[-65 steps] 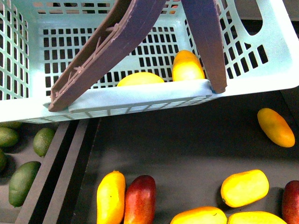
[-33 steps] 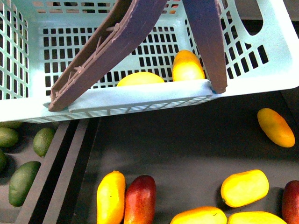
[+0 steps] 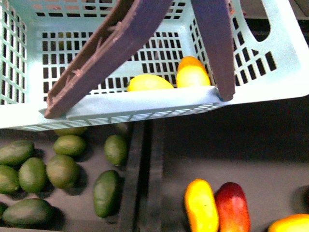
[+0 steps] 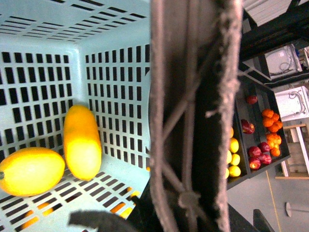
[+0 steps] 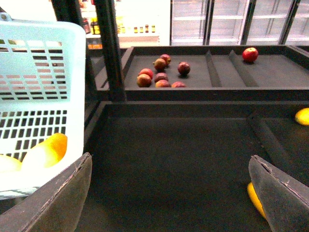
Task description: Pick lemon and mango into basket
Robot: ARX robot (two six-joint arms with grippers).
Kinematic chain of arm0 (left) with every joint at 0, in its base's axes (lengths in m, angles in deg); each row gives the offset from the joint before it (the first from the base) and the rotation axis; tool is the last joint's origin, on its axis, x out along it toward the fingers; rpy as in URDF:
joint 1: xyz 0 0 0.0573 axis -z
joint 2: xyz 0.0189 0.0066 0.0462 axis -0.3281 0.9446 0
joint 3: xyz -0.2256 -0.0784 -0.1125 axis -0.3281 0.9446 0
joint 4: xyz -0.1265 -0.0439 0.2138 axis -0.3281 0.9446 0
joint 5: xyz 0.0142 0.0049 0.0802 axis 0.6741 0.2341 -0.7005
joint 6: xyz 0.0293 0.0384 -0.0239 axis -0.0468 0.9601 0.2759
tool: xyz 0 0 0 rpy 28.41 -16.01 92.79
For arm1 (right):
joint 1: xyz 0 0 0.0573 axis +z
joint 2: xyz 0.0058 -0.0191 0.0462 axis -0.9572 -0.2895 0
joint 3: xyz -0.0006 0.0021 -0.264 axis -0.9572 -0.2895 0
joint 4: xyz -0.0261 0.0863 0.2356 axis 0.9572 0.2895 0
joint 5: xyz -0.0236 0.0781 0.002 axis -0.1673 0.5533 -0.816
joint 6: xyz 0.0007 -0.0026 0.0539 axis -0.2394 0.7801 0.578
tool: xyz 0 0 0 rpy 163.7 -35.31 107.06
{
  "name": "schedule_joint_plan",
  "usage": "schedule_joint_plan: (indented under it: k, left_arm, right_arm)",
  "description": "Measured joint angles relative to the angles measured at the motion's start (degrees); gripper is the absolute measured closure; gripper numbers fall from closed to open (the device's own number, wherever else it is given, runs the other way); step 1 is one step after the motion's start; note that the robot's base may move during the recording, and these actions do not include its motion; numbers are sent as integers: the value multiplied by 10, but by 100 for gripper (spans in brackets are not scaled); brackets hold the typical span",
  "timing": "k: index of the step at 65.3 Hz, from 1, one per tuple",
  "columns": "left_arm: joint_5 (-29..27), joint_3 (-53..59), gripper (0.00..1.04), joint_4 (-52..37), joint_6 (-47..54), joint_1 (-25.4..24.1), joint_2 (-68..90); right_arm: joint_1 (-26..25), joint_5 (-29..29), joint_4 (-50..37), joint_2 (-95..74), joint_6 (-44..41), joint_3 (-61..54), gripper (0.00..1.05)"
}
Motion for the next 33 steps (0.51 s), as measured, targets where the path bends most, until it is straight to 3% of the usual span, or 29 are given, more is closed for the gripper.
schedule_joint_plan:
  k: [33]
  left_arm:
    - [6,0,100,0,5,0,0]
  right_arm:
    - [0,0,0,1,0,0,9]
